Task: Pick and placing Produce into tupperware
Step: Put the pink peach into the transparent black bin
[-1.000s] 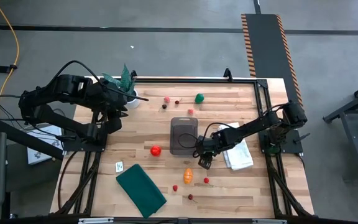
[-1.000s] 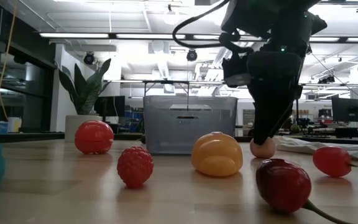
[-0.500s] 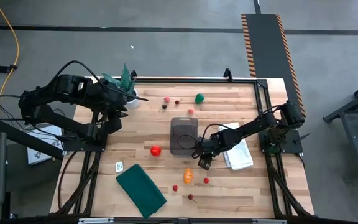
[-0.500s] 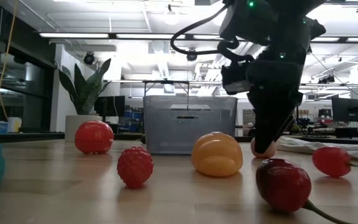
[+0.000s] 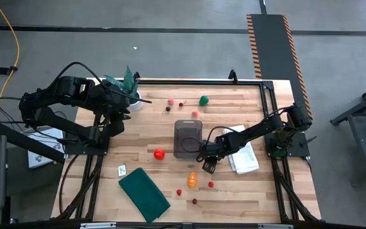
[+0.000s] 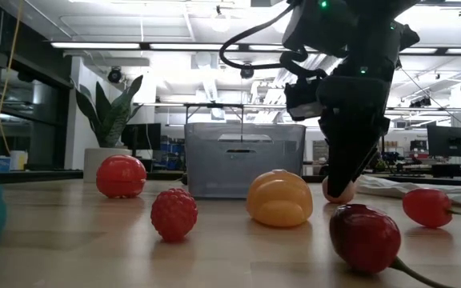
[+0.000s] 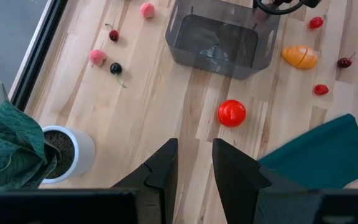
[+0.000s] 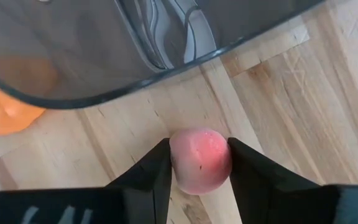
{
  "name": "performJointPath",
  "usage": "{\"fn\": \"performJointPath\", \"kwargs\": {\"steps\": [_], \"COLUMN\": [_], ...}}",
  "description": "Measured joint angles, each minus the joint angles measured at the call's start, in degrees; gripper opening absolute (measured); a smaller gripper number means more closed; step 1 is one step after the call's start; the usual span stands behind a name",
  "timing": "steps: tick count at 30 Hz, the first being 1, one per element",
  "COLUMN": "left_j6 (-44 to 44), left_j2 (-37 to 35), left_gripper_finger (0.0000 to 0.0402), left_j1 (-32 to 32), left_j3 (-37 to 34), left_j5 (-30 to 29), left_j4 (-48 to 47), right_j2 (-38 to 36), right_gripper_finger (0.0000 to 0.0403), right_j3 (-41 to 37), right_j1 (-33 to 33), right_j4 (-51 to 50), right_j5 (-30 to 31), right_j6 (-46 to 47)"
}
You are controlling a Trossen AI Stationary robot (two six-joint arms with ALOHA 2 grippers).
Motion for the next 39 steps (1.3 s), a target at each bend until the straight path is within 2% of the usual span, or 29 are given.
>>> {"fn": "performJointPath", "kwargs": {"steps": [7,19,28,34,39], "left_j6": [0.14,1.38,0.55,-0.16,-0.20], "left_j2": [0.00,0.00,0.00,0.00,0.00], "left_gripper_finger": [0.0090,0.0090,0.0090,0.0090,0.0090], "left_j1": [0.01,0.00,0.00,0.00,0.00], "left_j3": [0.00,0.00,0.00,0.00,0.00], "left_j5": [0.00,0.00,0.00,0.00,0.00], "left_j4": [0.00,0.07,0.46,0.59,1.34], "right_j2": [-4.04,-16.82,-25.21,-28.23,-28.20], "right_gripper_finger": [0.0115,0.0115,0.0115,0.0115,0.0115], "right_j3": [0.00,0.00,0.02,0.02,0.02], "right_j1": [-0.02,-0.68,-3.41,-5.00,-6.57], "right_j4": [-2.97,-5.72,-5.55,-2.52,5.44], "right_j5": [-0.49,-0.07,5.01,5.42,5.35], "right_j6": [0.30,2.68,3.41,2.59,1.15]}}
